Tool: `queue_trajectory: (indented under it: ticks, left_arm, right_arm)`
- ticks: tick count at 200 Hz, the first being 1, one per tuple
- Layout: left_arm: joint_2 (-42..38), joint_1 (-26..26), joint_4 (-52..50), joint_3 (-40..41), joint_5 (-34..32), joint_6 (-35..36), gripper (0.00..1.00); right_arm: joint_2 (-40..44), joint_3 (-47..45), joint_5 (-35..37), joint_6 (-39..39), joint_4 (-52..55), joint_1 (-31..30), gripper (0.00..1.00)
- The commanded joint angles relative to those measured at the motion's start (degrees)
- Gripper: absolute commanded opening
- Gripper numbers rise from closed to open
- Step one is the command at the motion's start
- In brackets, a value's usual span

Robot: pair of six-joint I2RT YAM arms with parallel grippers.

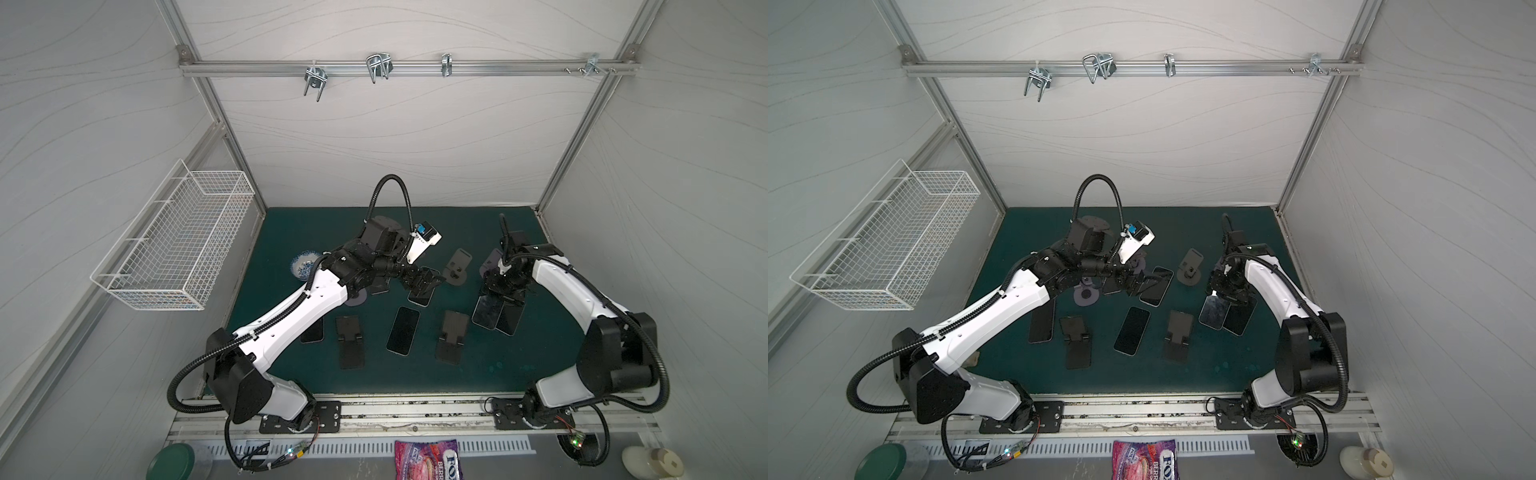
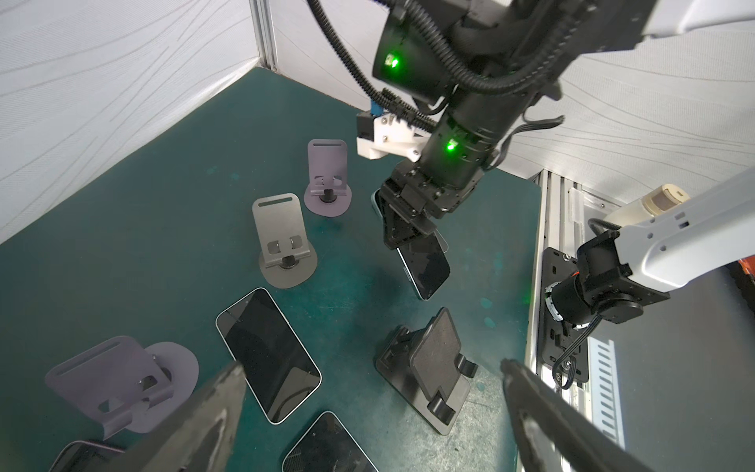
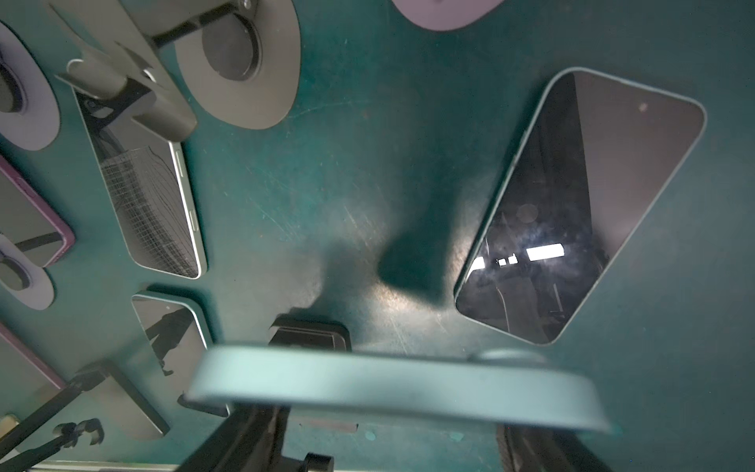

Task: Remove the phone from the phone stand
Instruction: Place the phone to the middle-right of the table.

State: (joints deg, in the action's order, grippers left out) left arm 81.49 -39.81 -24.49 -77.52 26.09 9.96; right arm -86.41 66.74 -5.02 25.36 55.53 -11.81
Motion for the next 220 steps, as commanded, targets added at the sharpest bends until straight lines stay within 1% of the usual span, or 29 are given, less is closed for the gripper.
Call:
queue_trajectory:
  ticks: [1,79,135,220]
  left_arm:
    - [-1.7,-0.2,-0.6,0.1,-0.7,1.6,0.98]
    - [-1.8,-0.2,-0.6,1.0,-0.4,1.4,0.99]
    - [-1.6,-0.3,-0.7,0.6,-1.2,1.1,0.99]
    - [-1.6,-0.3,-0.7,0.2,-3.0,-0.3,0.99]
  right_arm:
    - [-0.7,2.1,-1.2,-2.1,-0.8,0.1,0.63]
    - [-8.8,6.9,-3.0,-4.2,-0.7,1.4,0.64]
    - [-14.9,10.7,-1.9,-7.5,1.7,1.5,0.65]
    - [-20.7,11.7,-5.1,-8.8,1.6,2.2,0.66]
